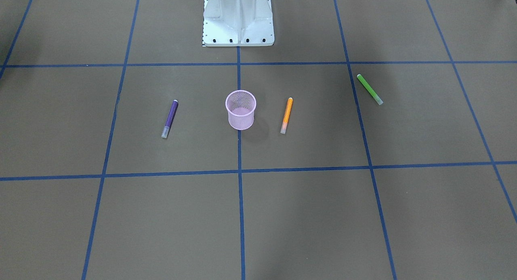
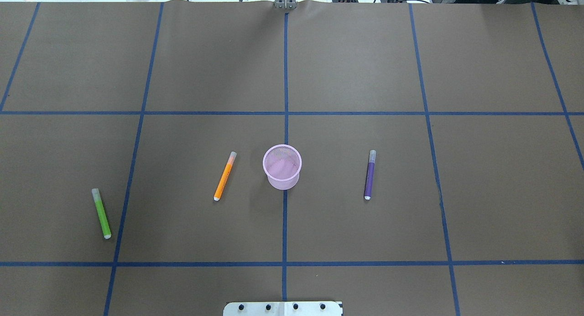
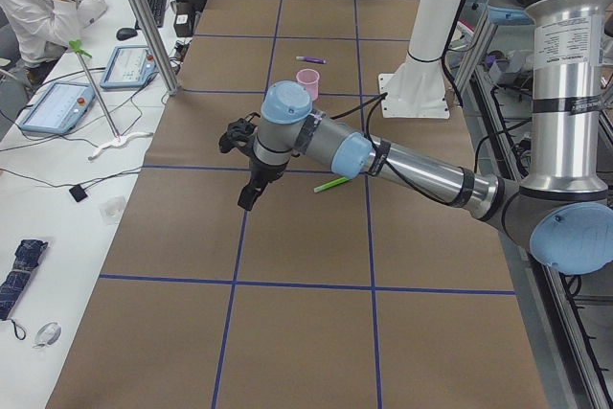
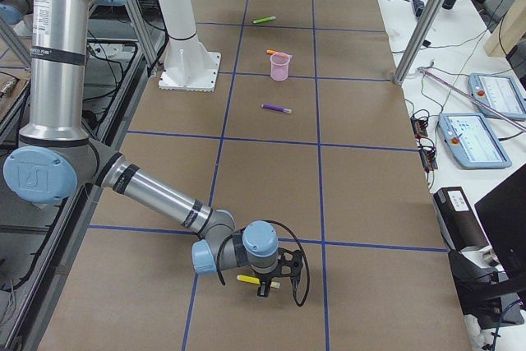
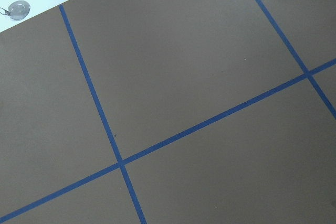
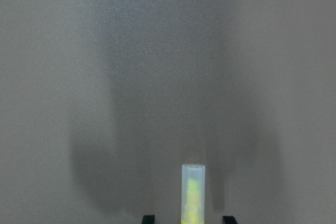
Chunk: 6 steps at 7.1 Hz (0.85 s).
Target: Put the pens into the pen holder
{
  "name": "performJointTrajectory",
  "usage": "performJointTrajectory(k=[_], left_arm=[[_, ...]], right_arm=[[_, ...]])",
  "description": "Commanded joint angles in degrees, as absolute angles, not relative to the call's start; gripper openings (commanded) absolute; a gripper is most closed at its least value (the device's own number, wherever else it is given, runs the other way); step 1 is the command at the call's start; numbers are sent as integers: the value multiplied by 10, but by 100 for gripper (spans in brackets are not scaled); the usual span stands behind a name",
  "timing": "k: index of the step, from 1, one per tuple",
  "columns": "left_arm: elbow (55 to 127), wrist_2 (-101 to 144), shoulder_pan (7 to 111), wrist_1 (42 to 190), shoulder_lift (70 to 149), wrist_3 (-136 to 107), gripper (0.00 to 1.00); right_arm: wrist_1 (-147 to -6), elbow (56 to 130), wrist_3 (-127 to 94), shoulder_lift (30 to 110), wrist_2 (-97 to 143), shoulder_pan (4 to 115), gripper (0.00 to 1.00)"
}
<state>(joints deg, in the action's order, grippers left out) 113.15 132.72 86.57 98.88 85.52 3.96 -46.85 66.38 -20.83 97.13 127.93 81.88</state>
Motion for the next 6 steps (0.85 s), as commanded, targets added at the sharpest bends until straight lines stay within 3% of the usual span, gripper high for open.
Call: performJointTrajectory(k=[1, 5, 6], left_arm=[[1132, 1327, 866, 988, 855, 40, 100], [1132, 1327, 866, 989, 855, 40, 100], [1132, 1327, 866, 989, 855, 40, 100]], right_arm=[[-468, 656, -207, 968, 1279, 817, 50], [-468, 645, -207, 961, 1278, 811, 43], [-468, 641, -208, 958, 1278, 811, 33]])
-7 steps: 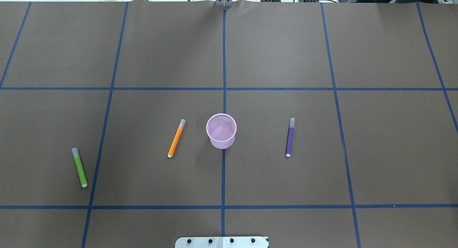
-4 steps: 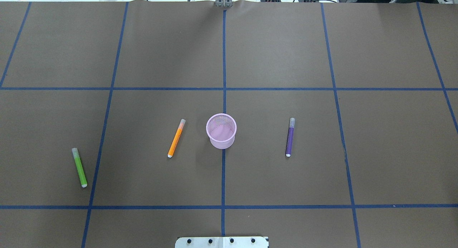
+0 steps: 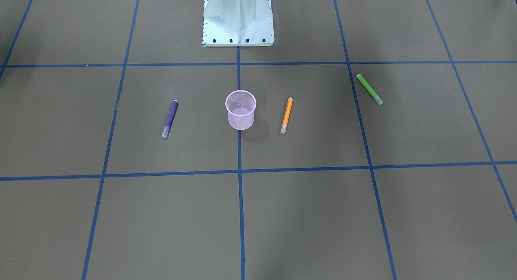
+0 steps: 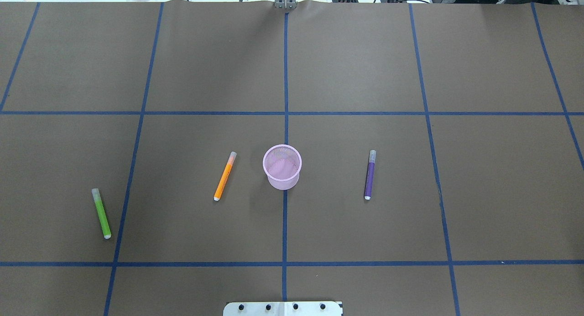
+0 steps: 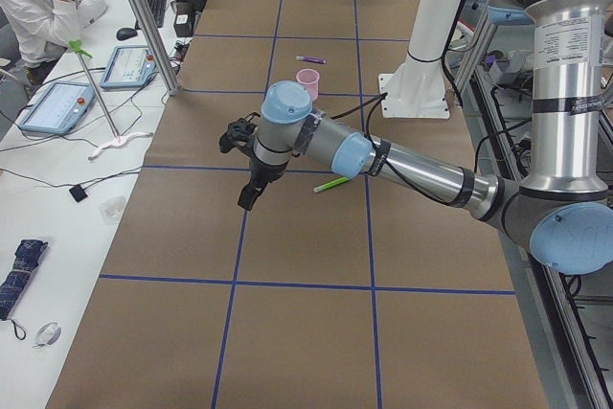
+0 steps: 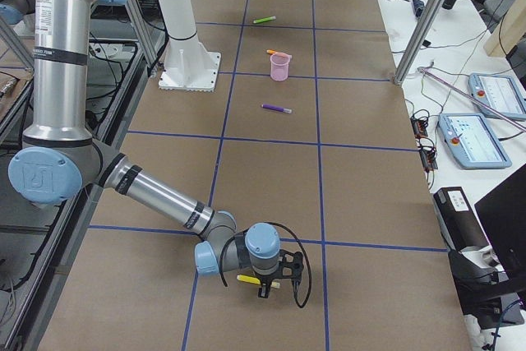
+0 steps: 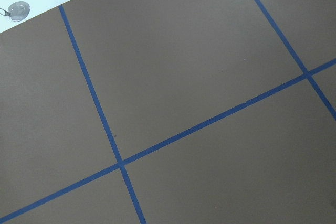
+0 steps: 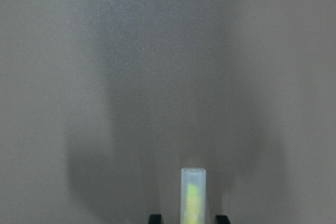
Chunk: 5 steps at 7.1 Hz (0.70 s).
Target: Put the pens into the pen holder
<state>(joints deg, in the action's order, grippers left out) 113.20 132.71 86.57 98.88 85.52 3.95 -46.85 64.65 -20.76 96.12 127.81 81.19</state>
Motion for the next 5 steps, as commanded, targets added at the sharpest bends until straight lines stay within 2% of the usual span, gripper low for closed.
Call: performJointTrajectory(k=[1, 4, 5], left_arm=[[1133, 1327, 866, 989, 855, 40, 100], [1132, 1327, 866, 988, 855, 40, 100], [1131, 1327, 866, 989, 855, 40, 100]], right_arm=[[-468, 641, -207, 957, 1279, 811, 0], [-468, 661, -207, 950, 1280, 811, 0], [-467, 688, -203, 947, 1280, 812, 0]])
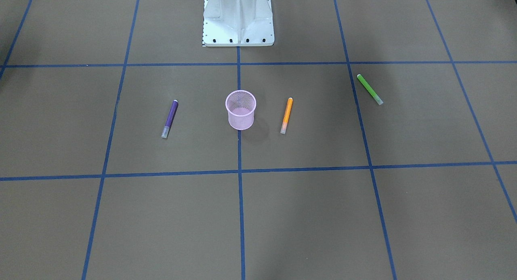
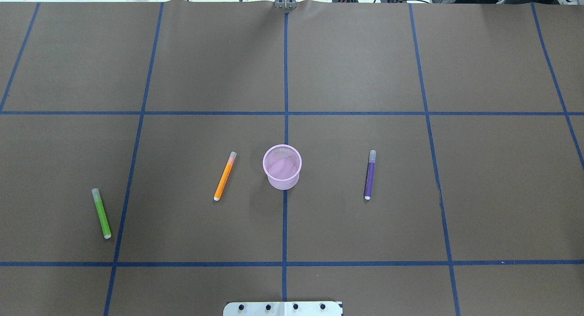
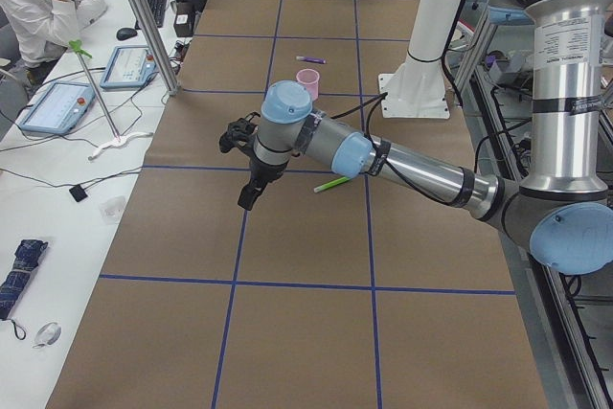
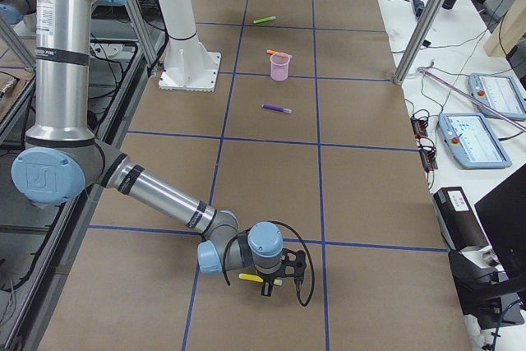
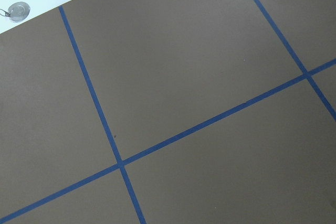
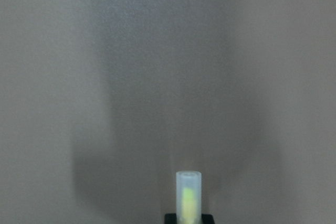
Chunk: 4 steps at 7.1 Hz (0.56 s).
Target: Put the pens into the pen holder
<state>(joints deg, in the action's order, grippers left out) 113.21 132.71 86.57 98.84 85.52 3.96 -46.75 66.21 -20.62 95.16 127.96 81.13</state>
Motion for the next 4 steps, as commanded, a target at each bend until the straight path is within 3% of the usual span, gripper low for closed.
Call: performJointTrajectory(k=[1, 4], left_arm=[[1131, 1327, 866, 989, 855, 39, 100], [1132, 1328, 866, 988, 856, 40, 100]], right_arm=[[-467, 742, -200, 948, 1280, 813, 0], [-468, 873, -206, 884, 1284, 812, 0]])
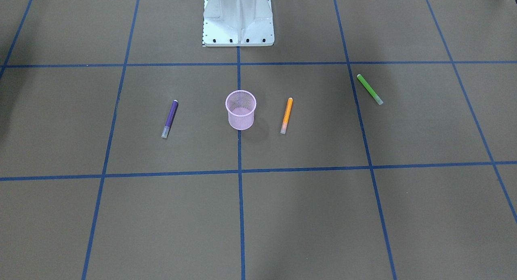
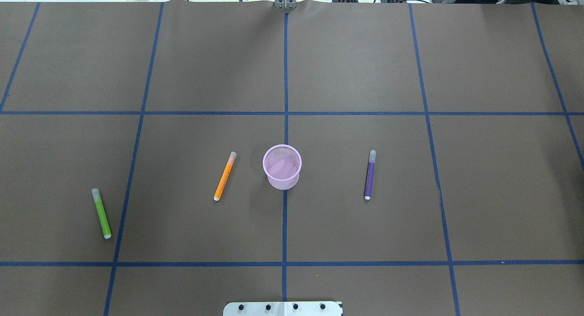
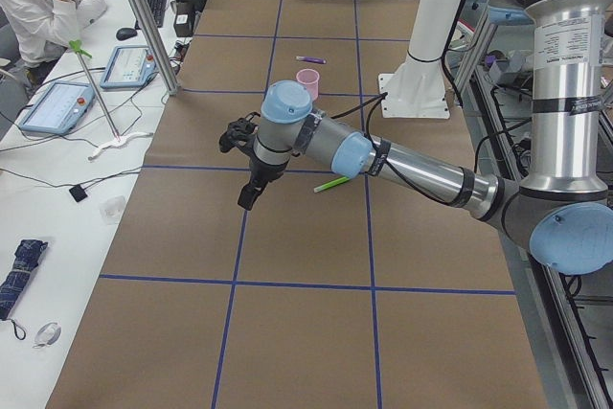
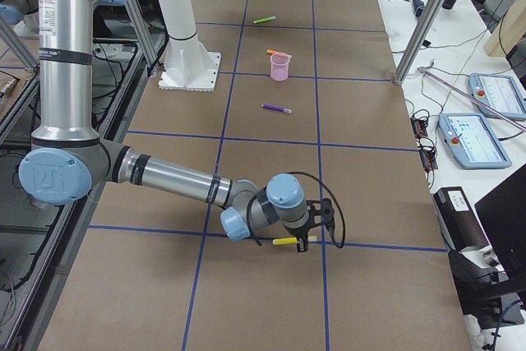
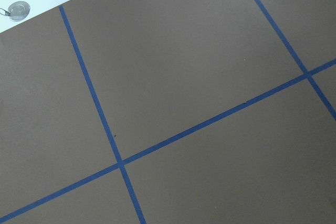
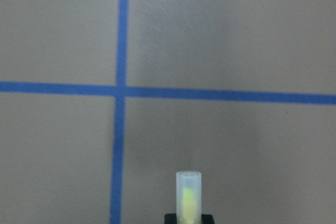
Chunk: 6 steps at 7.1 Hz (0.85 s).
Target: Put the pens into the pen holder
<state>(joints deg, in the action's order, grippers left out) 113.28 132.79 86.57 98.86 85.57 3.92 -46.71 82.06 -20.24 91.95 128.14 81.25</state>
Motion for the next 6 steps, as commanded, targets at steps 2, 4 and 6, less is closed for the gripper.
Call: performJointTrajectory(k=[2, 4, 6], left_arm=[[1129, 1341, 865, 1038, 860, 38, 100], [1128, 1346, 860, 1048, 860, 41, 100], [1128, 1346, 850, 1054, 860, 39, 100]], right_arm=[[-465, 921, -209, 861, 1340, 802, 0], [-462, 1014, -263, 839, 1335, 752, 0], [-454, 1067, -279, 766, 1259, 668, 0]])
